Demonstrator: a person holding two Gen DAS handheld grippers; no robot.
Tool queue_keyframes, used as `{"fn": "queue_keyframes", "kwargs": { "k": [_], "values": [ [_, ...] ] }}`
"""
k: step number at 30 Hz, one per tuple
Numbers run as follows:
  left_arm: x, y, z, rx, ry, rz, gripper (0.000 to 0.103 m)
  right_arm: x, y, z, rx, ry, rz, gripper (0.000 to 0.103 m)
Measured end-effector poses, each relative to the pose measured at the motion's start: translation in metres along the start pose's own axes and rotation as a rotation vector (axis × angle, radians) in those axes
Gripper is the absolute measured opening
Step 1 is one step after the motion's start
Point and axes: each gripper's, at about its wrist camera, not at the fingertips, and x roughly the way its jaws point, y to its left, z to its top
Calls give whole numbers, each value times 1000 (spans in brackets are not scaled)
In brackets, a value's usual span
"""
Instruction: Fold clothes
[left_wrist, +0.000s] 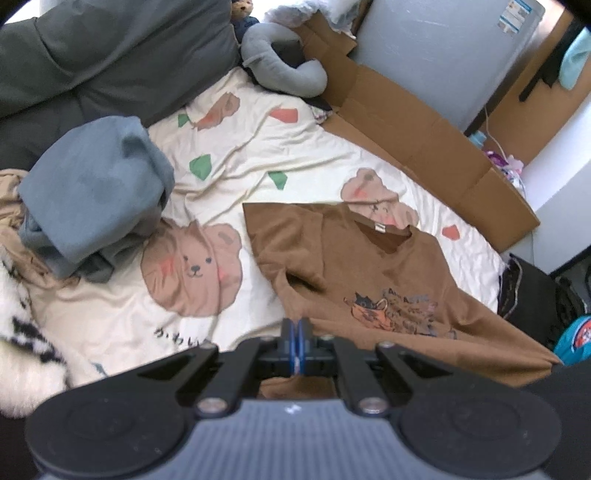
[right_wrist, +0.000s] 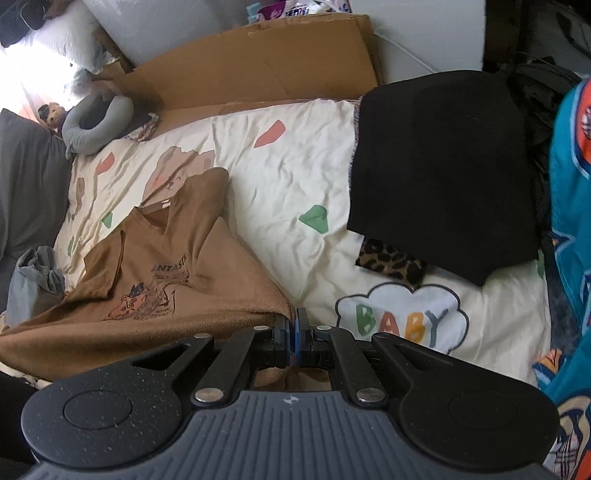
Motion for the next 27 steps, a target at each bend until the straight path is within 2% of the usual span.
{"fn": "queue_keyframes", "kwargs": {
  "k": [10, 13, 16, 18, 20, 27],
  "values": [
    [-4, 5, -31, -46, 72, 74, 0, -13, -18, -35, 86, -22, -2, 3],
    [-3, 14, -33, -89, 100, 118, 7, -17, -25, -36, 128, -37, -3, 4],
    [-2, 19, -29, -98, 101, 146, 8, -17, -28, -34, 140, -52, 4, 4],
    [0, 19, -25, -92, 97, 155, 19, -15, -29, -30, 142, -60, 14, 4],
    [3, 16, -20, -81, 90, 159, 22, -11, -29, -25, 140, -68, 22, 4],
    [26, 7, 0, -45, 70, 160, 25, 11, -22, -8, 117, -74, 31, 5]
  ]
}}
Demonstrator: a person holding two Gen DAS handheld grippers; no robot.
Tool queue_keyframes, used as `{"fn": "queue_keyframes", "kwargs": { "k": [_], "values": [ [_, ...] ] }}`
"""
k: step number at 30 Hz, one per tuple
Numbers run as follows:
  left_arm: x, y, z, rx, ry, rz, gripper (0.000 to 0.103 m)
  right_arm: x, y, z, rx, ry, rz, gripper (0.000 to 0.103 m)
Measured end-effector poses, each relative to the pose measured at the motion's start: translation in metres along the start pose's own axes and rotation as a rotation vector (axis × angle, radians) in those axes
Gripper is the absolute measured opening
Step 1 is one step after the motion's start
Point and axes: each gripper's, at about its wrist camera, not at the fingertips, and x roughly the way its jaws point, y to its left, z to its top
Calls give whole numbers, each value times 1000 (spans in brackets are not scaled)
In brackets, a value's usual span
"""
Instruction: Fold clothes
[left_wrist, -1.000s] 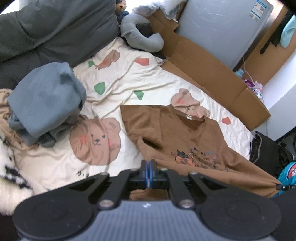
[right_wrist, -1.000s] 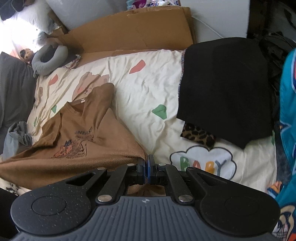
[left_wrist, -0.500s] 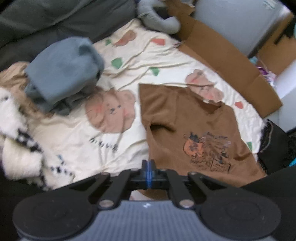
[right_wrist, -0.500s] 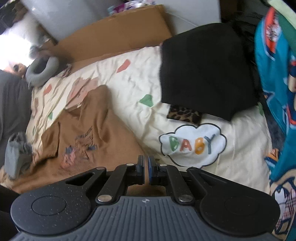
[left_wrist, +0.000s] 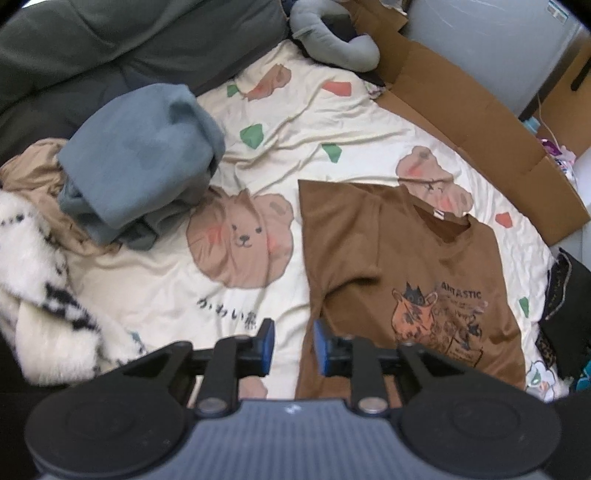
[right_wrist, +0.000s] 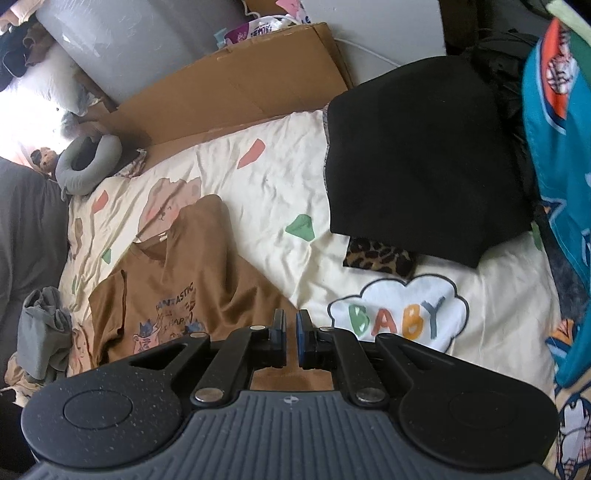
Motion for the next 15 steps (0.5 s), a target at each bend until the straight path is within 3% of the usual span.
{"fn": "queue_keyframes", "kwargs": {
  "k": [9, 13, 15],
  "values": [
    [50, -19, 27, 16, -29, -7, 28, 43, 15, 20, -32, -2, 24, 5],
    [74, -33, 39, 58, -28, -2, 28, 68, 23, 30, -53, -4, 40, 23],
    [85, -40, 46, 76, -28, -4, 30, 81, 28, 35, -72, -3, 48, 23]
  ]
}}
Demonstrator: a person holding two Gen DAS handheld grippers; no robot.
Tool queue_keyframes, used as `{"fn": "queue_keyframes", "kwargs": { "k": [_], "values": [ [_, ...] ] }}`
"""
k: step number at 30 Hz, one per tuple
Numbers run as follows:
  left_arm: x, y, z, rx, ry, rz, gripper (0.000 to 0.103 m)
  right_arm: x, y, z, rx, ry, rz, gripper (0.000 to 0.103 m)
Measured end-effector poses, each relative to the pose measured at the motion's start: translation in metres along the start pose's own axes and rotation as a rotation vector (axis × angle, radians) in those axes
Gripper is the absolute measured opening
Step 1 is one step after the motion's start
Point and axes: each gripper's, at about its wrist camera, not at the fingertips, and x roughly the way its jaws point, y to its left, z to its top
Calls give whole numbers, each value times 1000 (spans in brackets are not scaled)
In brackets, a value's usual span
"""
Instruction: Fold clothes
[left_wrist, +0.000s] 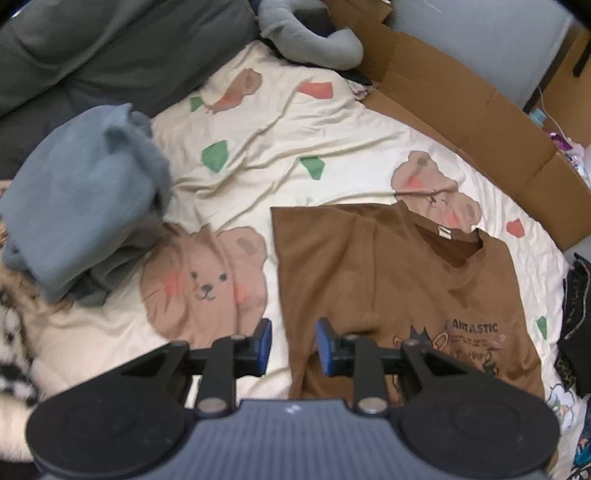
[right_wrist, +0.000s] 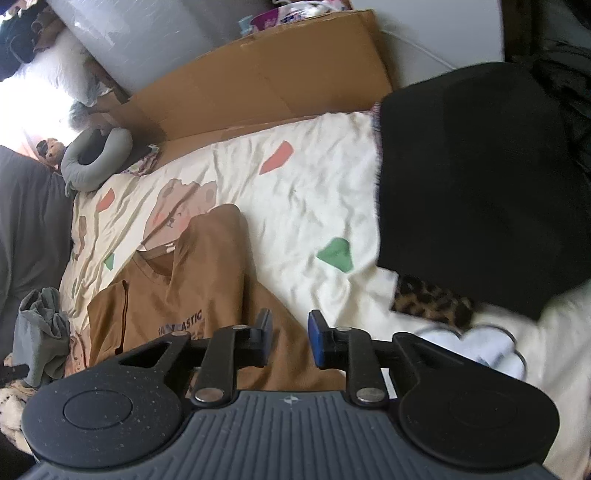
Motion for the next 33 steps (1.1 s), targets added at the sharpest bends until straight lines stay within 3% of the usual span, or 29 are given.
{"fn": "queue_keyframes", "kwargs": {
  "k": [11, 18, 25, 33],
  "values": [
    [67, -58, 26, 106, -8, -41, 39, 65, 14, 21, -41, 4, 54, 23],
    [110, -84, 30, 106, -13, -62, 45, 109, 9, 7, 47, -2, 70, 23],
    [150, -101, 12, 127, 37, -74, 49, 132, 20, -5, -2, 68, 72, 23],
    [185, -97, -2, 136, 82, -15, 54, 138, 27, -8, -25, 79, 74, 24]
  ]
}}
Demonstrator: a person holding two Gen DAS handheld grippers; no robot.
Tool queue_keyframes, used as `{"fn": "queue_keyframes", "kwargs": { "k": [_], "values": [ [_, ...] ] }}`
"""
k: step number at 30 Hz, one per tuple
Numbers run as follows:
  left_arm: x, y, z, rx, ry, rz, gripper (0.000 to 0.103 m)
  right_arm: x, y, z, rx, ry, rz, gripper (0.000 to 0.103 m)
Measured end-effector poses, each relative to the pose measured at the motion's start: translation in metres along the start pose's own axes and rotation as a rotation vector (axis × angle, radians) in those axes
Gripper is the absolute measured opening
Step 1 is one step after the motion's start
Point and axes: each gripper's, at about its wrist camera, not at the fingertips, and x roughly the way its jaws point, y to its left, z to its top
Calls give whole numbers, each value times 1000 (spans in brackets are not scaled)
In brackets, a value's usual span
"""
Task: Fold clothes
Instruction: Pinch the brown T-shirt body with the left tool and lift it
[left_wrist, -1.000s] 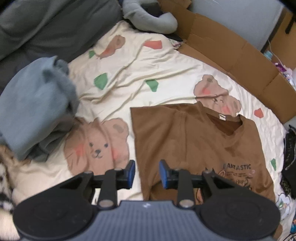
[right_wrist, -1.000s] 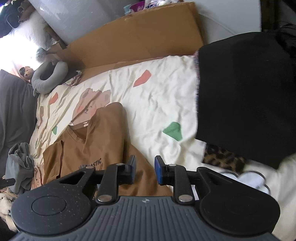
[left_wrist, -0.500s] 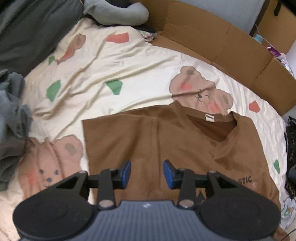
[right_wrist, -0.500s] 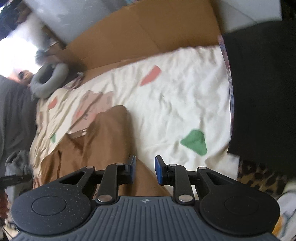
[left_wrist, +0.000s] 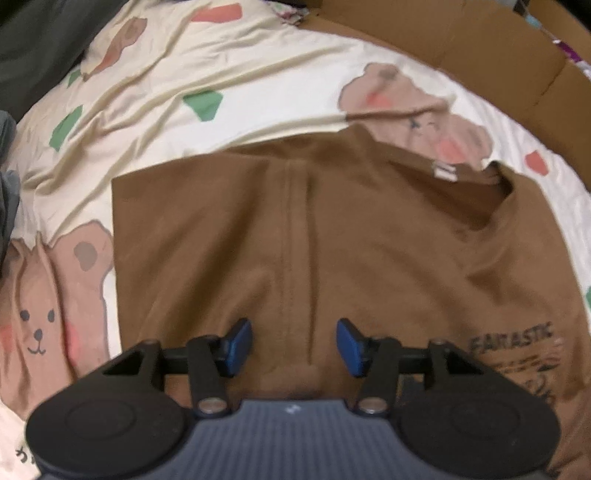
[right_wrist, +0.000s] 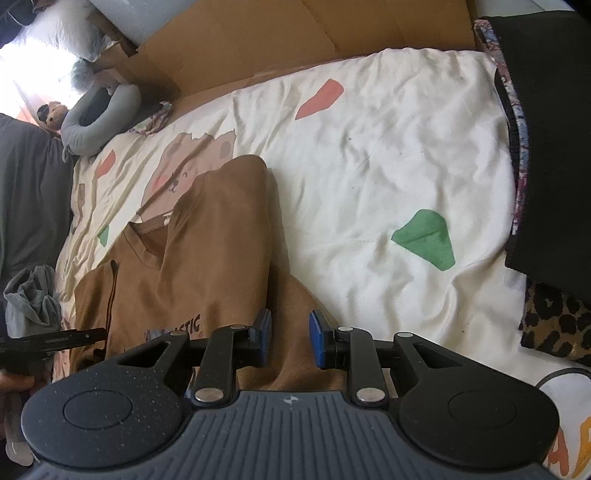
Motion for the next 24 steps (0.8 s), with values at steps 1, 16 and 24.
{"fn": "queue_keyframes", "kwargs": {
  "k": [1, 16, 24],
  "values": [
    [2, 0, -1, 3, 0, 0, 54, 1, 1, 0, -2, 2, 0, 24],
    [-21, 30, 1, 16, -52, 57, 6, 14, 12, 5, -43, 5, 19, 24],
    [-54, 80, -12, -17, -35, 167, 6, 22, 20, 18, -70, -12, 23, 24]
  ]
}}
